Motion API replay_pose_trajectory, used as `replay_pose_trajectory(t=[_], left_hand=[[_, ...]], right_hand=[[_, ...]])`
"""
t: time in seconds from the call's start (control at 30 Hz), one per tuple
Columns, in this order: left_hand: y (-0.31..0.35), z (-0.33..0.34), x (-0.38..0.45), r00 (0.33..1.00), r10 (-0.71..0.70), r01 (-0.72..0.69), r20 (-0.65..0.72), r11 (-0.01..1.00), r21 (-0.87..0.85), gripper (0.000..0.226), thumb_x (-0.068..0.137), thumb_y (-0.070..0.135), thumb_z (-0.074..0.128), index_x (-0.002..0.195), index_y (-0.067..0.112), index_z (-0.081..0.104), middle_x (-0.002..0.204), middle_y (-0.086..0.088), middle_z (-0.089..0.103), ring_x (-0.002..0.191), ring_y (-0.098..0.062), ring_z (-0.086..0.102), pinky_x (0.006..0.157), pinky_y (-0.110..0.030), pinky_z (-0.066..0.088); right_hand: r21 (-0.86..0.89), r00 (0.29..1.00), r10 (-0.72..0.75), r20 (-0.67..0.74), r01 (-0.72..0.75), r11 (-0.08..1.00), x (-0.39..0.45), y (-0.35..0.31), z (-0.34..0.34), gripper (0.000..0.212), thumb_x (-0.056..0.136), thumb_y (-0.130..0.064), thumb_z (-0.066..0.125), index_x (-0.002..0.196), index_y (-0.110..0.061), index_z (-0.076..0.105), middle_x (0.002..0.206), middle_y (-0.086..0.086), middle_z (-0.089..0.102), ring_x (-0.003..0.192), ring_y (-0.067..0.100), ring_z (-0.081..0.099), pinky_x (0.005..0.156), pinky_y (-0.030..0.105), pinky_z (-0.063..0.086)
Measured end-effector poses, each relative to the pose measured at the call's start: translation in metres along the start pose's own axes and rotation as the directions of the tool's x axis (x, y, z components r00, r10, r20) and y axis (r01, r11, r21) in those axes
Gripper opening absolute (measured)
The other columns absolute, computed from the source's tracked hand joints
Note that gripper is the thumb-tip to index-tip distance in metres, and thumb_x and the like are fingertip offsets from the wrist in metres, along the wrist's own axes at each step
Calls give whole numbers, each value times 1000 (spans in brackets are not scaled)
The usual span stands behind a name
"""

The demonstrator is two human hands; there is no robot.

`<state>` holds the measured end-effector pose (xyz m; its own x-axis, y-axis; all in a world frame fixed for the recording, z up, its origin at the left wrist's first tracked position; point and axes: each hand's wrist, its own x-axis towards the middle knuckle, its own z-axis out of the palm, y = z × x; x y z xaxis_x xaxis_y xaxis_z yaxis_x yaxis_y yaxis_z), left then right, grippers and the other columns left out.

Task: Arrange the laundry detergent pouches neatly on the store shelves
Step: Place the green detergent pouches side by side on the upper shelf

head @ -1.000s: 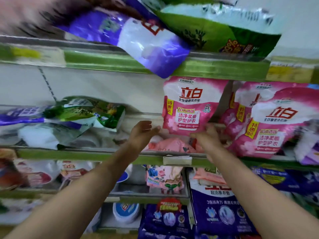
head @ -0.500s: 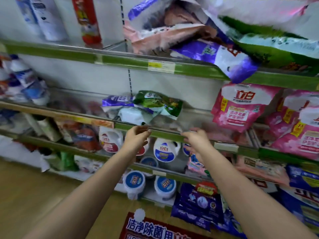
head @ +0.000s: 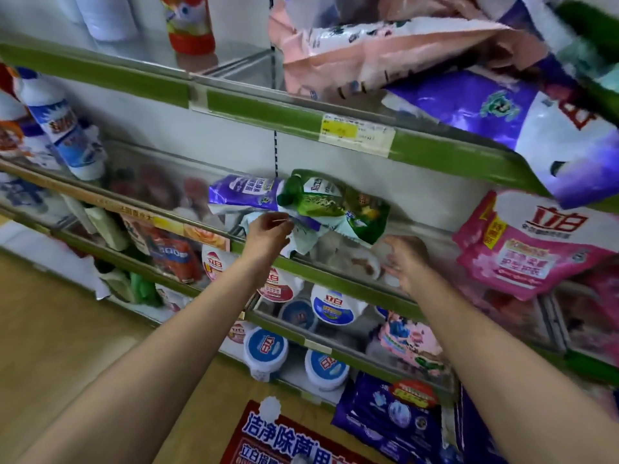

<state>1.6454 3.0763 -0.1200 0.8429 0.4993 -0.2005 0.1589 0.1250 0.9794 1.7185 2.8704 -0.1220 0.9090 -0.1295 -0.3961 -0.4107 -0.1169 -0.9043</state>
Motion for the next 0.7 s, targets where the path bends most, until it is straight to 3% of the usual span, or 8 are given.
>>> replay_pose_trajectory(t=[0.07,0.17,0.27,0.33,0.4,0.5,0.6,0.7], left_hand=[[5,8,21,997,31,-29,-74,999,24,26,93,8,60,118,4,59,102,-8,63,97,-21,58,87,-31,50],[9,18,49,984,102,-87,-145,991,105,31,92,7,60,122,0,57,107,-11,60,93,-18,54,66,-12,44],[12,25,73,979,101,-68,-175,980,188,37,93,10,60,128,3,52,109,-8,56,88,-16,54,49,-1,40],[11,28,91,986,52,-22,-160,983,180,41,91,13,62,129,3,50,112,-11,58,84,-19,58,54,-11,48],[9,30,109,985,8,33,-172,972,232,48,86,22,68,128,6,52,118,-16,61,95,-28,62,73,-28,53],[10,32,126,979,-34,114,-200,906,408,57,77,40,72,121,8,58,116,-15,65,108,-32,60,94,-40,51],[14,34,133,979,-81,173,-187,818,549,69,71,55,71,121,10,54,115,-16,62,111,-35,57,96,-44,49],[16,32,132,977,-130,204,-167,788,581,82,55,54,77,121,14,49,115,-17,60,108,-34,57,91,-43,53]], right_hand=[[12,999,42,-1,-42,999,24,-4,0,10,92,-18,57,96,-9,60,95,11,58,82,22,53,92,46,50],[48,996,90,14,-90,995,55,-6,2,27,92,-25,60,115,-13,58,99,6,55,85,20,52,80,37,46],[52,988,149,36,-150,987,80,0,6,47,89,-39,64,125,-10,54,117,10,53,102,25,53,82,38,47],[42,984,166,65,-169,985,92,3,9,67,83,-48,70,133,-9,49,128,12,51,114,28,51,89,42,50],[50,980,171,102,-176,983,104,6,15,76,76,-53,74,135,-12,48,135,11,50,118,27,51,93,43,50],[56,983,137,124,-145,988,115,10,25,66,78,-50,74,127,-10,56,125,10,59,102,21,57,87,37,52],[69,991,113,74,-118,991,121,14,32,51,81,-37,74,119,-5,61,117,15,66,98,25,64,84,37,55],[62,998,65,14,-66,996,116,17,32,32,85,-15,71,113,-2,64,108,17,68,77,22,63,65,31,51]])
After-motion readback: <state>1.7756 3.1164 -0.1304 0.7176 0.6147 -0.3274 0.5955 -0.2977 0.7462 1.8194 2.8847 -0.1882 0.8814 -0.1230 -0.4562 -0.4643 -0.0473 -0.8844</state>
